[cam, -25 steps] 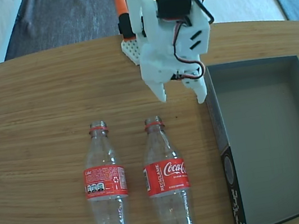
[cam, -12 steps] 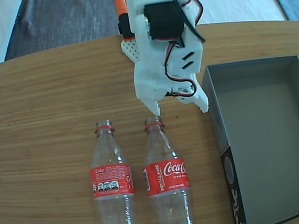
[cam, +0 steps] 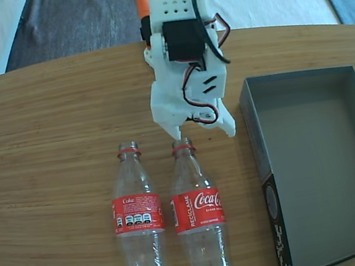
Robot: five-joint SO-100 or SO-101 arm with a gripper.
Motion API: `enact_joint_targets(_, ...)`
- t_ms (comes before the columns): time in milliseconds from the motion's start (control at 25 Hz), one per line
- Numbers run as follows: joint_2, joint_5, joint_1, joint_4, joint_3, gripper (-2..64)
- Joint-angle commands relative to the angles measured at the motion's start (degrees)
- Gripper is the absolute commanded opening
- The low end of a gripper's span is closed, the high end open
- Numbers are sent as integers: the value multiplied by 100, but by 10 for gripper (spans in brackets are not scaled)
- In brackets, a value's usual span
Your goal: Grasp the bottles and put them in the box.
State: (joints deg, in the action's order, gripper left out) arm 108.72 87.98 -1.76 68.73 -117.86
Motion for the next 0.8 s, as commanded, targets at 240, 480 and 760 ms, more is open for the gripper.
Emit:
enact_joint_targets(240, 132, 1037, 615, -466, -202, 433)
enact_joint_targets(480, 308, 1538, 738, -580, -501, 433)
enact_joint_targets(760, 202, 1485, 703, -1178, -624, 433)
